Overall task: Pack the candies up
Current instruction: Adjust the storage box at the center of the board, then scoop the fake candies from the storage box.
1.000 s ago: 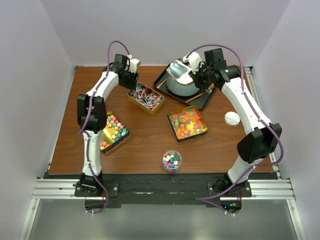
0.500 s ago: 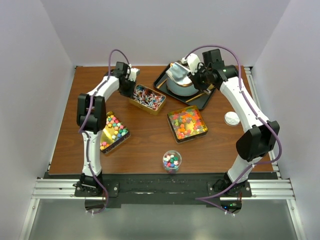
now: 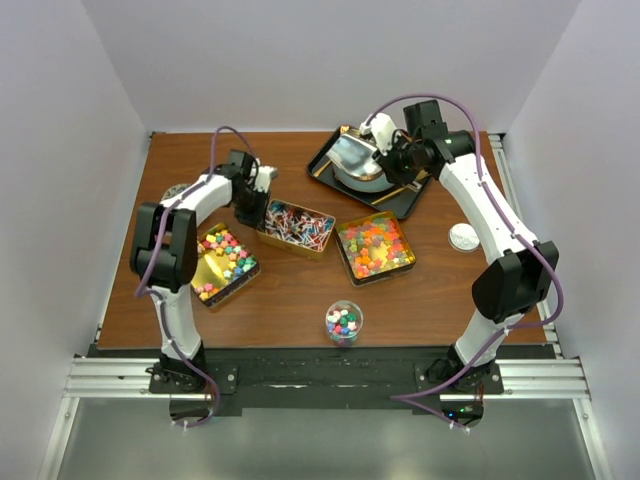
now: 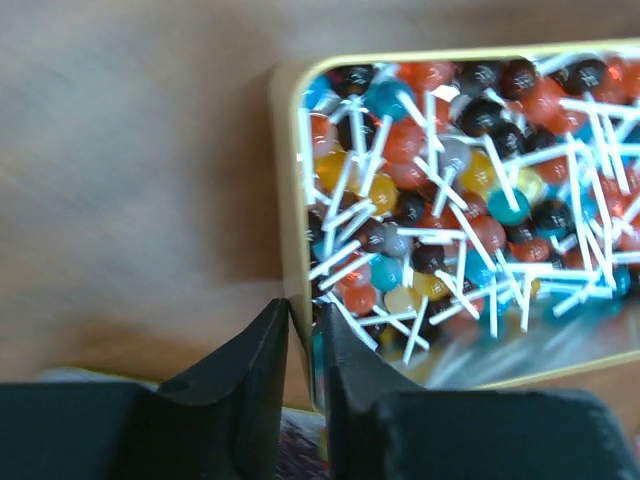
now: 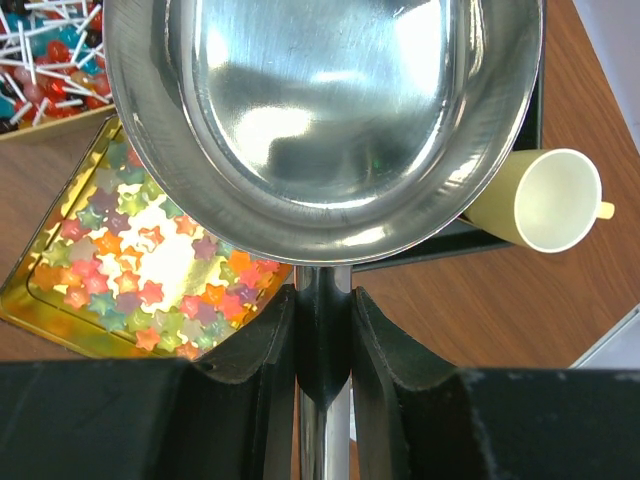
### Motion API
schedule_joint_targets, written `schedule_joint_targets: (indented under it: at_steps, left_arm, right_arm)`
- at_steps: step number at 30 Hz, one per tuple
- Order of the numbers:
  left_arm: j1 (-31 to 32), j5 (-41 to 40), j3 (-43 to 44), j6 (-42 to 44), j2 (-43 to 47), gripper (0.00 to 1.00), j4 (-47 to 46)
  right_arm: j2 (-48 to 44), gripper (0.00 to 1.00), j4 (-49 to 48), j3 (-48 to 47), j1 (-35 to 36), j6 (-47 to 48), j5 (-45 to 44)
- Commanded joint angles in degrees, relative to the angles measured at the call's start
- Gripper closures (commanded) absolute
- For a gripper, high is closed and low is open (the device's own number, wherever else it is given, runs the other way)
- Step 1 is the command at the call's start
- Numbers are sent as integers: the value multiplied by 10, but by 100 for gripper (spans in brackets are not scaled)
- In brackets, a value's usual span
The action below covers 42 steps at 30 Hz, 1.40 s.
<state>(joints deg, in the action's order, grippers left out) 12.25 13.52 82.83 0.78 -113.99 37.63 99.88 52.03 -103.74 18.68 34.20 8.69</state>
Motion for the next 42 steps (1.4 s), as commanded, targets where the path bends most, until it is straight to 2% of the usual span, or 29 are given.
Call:
schedule_joint_targets:
  at_steps: [1, 3, 6, 12, 16, 20, 21, 24, 30, 34, 42]
  left_arm:
    - [32, 34, -63, -80, 82, 68, -15]
    - [43, 35, -97, -101, 96, 59, -15]
    - [51, 66, -122, -128, 118, 54, -19]
    - [73, 115, -113, -117, 117, 53, -32]
    - [77, 145, -101, -104, 125, 51, -42]
    - [70, 139, -88, -71, 159, 48, -12]
    - [66, 136, -89, -64, 176, 46, 3]
    - [34, 147, -104, -49, 207, 44, 13]
    - [-16, 135, -140, -47, 244, 44, -19]
    - [-20, 118, -133, -10, 247, 43, -20]
    - [-30, 108, -160, -29, 250, 43, -37]
  right_arm:
    - [-5, 100, 4, -18, 16, 35, 19]
    - [7, 100, 14, -28, 23, 40, 18]
    - [20, 100, 32, -47, 24, 39, 18]
    - [9, 100, 32, -29, 29, 32, 18]
    - [1, 100, 43, -3, 29, 60, 22]
    - [5, 100, 89, -5, 31, 156, 33]
    - [9, 100, 104, -12, 32, 204, 35]
    - [39, 100, 171, -73, 36, 299, 27]
    - [137, 100, 315, -216, 54, 418, 3]
    - [170, 100, 352, -233, 92, 475, -52]
    - [233, 100, 388, -273, 145, 511, -223]
